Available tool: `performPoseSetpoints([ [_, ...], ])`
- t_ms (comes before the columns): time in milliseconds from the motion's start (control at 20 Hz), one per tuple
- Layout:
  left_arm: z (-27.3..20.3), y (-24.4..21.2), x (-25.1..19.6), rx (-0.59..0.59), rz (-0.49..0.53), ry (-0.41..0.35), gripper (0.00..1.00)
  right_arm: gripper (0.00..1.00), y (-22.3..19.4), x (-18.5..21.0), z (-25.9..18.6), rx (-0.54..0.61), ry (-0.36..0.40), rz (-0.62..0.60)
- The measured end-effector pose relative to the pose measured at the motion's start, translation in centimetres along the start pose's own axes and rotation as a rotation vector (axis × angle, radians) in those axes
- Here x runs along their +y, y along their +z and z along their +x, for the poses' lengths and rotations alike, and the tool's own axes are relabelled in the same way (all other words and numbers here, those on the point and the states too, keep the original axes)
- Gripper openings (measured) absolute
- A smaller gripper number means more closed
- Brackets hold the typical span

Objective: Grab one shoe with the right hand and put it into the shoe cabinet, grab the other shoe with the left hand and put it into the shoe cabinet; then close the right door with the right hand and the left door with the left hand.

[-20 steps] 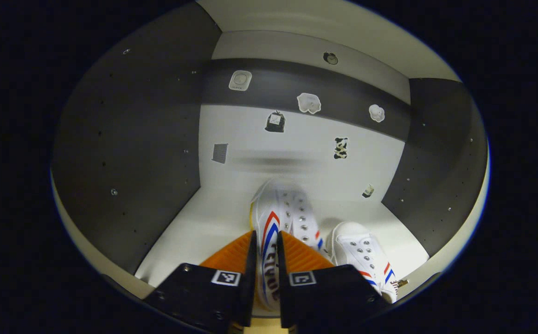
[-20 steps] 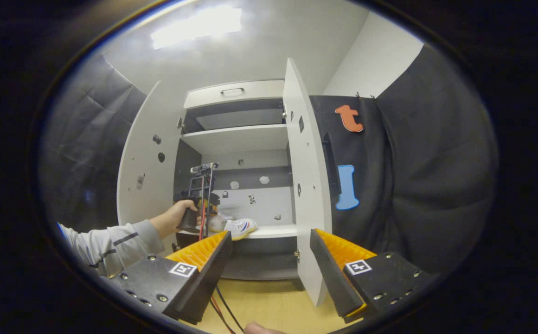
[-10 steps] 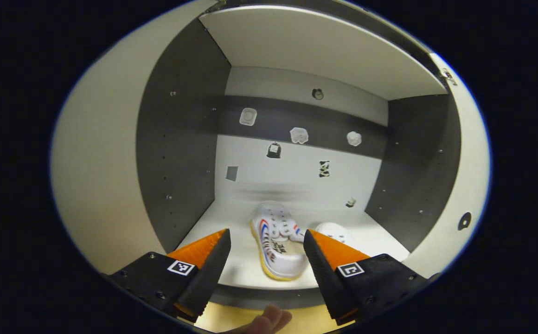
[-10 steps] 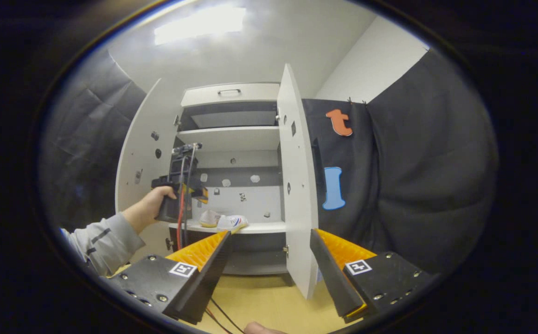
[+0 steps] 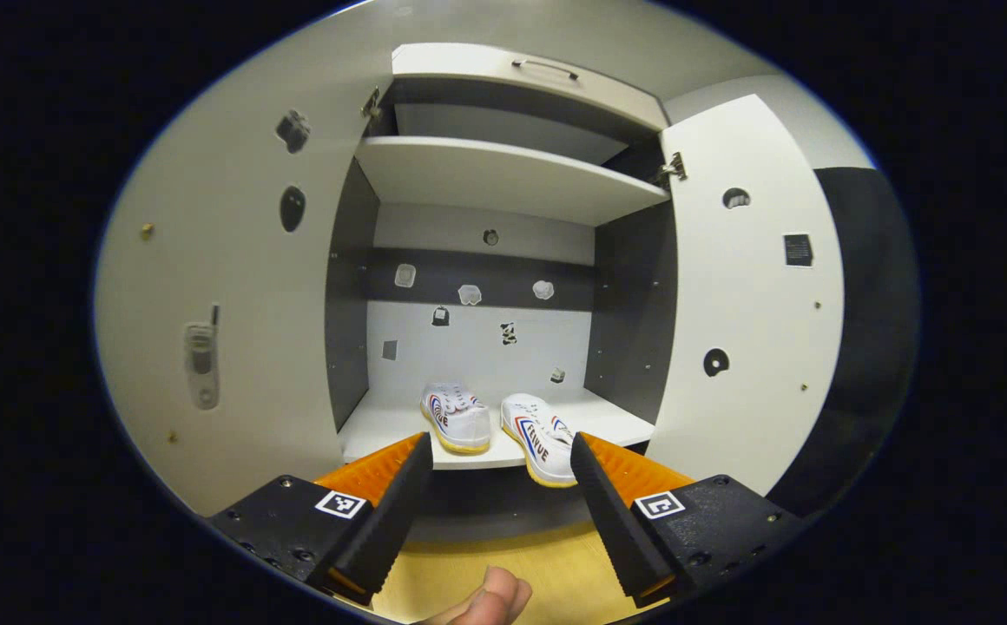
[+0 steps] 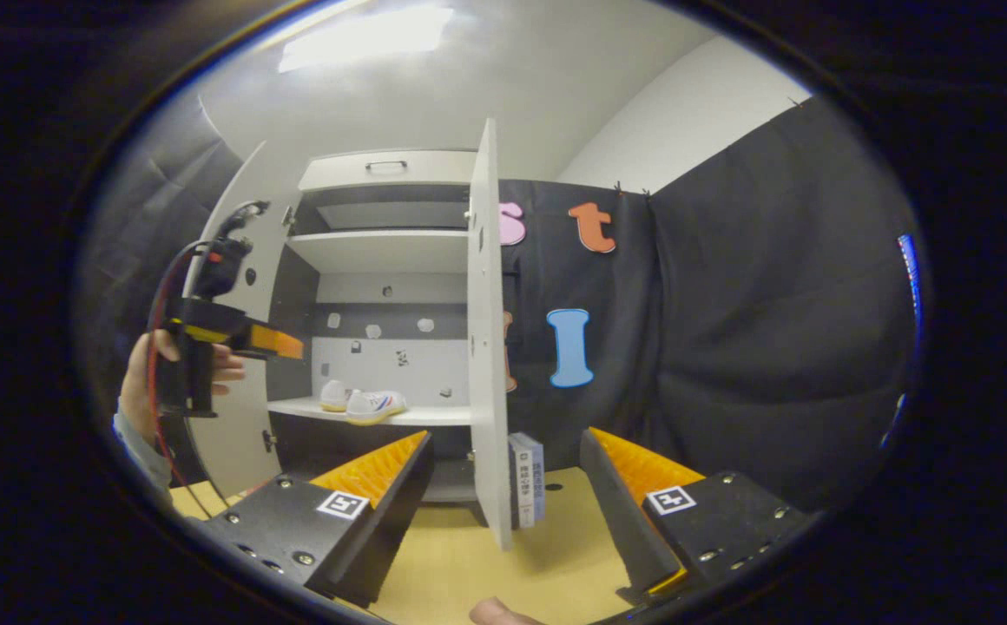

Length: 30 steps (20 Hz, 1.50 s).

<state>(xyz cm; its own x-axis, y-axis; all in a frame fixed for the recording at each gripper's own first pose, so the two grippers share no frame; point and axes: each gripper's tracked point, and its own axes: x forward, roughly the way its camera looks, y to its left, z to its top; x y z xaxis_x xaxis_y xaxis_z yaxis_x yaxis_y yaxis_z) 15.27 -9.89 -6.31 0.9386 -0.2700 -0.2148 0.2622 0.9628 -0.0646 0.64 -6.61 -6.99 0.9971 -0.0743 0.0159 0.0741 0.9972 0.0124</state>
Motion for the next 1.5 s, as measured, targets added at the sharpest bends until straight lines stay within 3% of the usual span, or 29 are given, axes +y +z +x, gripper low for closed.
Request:
performPoseSetpoints([
  [150, -4.7, -0.1, 0.0, -0.049, -0.013, -0.047, 0.94, 1.0, 2.0, -3.7, 2.0, -0.011, -0.052, -0.008],
  [450, -11.8, -2.2, 0.2, -0.113, 0.023, -0.088, 0.96, 1.0, 4.8, -9.6, 7.1, 0.008, -0.076, -0.044],
  [500, -12.7, -2.9, 0.6, -0.115, 0.024, -0.078, 0.93, 1.0, 5.0, -10.1, 8.3, 0.017, -0.064, -0.05],
  [800, -16.4, -4.7, 3.3, -0.128, 0.025, -0.036, 0.99, 1.0, 5.7, -11.0, 14.0, 0.017, 0.067, -0.094],
  [850, -16.8, -4.8, 4.1, -0.128, 0.027, -0.022, 0.96, 0.98, 5.7, -11.1, 15.1, 0.019, 0.082, -0.086],
  [900, -17.3, -4.7, 4.6, -0.137, 0.031, -0.015, 1.0, 1.0, 5.7, -10.8, 16.1, 0.03, 0.094, -0.062],
  [1050, -18.6, -4.1, 6.4, -0.176, 0.041, 0.009, 0.93, 1.0, 5.1, -9.7, 18.6, 0.057, 0.1, -0.02],
  [1500, -19.4, -6.8, 10.0, -0.118, 0.036, 0.032, 0.96, 1.0, 2.4, -3.8, 22.3, 0.16, 0.112, -0.026],
])
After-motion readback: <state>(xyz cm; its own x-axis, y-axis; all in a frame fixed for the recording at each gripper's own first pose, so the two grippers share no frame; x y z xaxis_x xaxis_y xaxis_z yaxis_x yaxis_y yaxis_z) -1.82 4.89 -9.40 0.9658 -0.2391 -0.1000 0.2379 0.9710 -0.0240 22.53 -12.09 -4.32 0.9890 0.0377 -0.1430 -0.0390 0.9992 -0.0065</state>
